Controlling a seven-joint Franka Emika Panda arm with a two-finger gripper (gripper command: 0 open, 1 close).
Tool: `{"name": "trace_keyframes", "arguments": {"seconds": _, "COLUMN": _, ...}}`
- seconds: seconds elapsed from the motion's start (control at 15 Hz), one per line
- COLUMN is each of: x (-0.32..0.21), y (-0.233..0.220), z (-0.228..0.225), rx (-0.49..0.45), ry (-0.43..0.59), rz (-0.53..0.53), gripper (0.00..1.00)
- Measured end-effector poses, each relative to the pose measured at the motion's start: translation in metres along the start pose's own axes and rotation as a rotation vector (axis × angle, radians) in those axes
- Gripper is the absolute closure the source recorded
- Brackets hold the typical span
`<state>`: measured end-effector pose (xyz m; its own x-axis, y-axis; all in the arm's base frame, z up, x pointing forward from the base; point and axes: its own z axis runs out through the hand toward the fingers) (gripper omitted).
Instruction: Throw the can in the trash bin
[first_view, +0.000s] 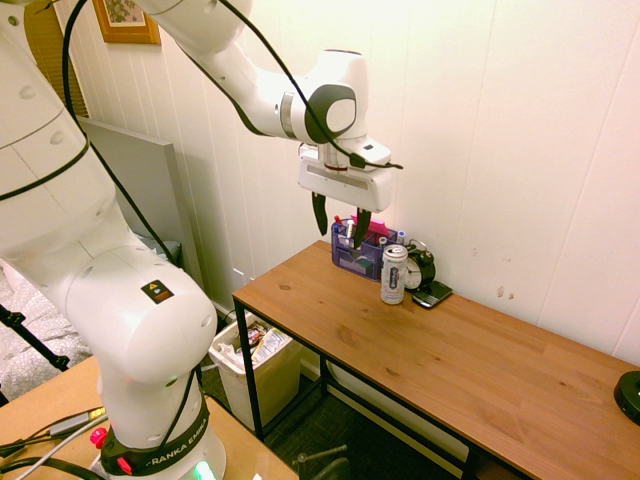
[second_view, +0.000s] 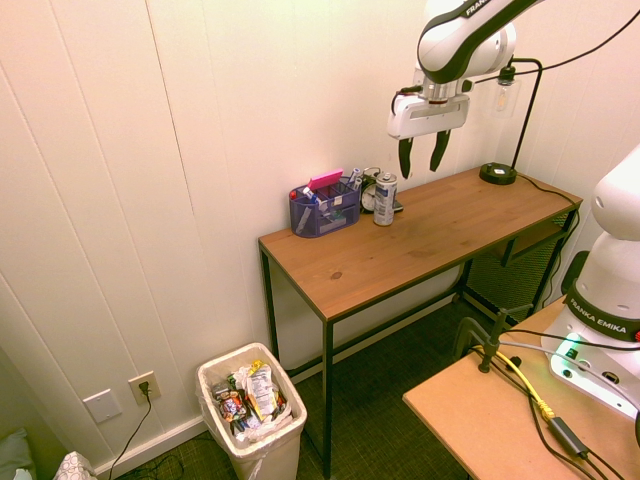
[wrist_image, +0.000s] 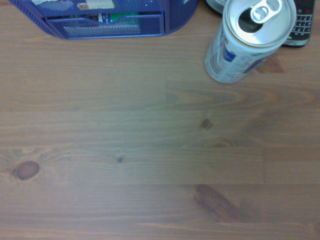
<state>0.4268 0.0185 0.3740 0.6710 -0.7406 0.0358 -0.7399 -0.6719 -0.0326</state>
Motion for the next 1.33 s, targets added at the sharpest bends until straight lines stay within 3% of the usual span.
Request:
{"name": "trace_keyframes", "arguments": {"seconds": 0.33, "x": 0.014, "y": -0.030, "z": 0.008, "rx": 0.038, "ry": 0.010, "rz": 0.032, "gripper": 0.00}}
{"name": "trace_keyframes", "arguments": {"seconds": 0.53, "x": 0.050, "y": -0.064, "z": 0.041, "rx": -0.009, "ry": 0.058, "rz": 0.121, "gripper": 0.00}}
{"name": "trace_keyframes", "arguments": {"seconds": 0.73, "x": 0.088, "y": -0.066, "z": 0.066, "rx": -0.051, "ry": 0.083, "rz": 0.219, "gripper": 0.00}}
{"name": "trace_keyframes", "arguments": {"seconds": 1.2, "x": 0.133, "y": -0.082, "z": 0.115, "rx": -0.048, "ry": 0.057, "rz": 0.281, "gripper": 0.00}}
{"name": "trace_keyframes", "arguments": {"seconds": 1.27, "x": 0.138, "y": -0.083, "z": 0.118, "rx": -0.046, "ry": 0.054, "rz": 0.286, "gripper": 1.00}}
{"name": "trace_keyframes", "arguments": {"seconds": 1.33, "x": 0.141, "y": -0.085, "z": 0.119, "rx": -0.040, "ry": 0.054, "rz": 0.286, "gripper": 1.00}}
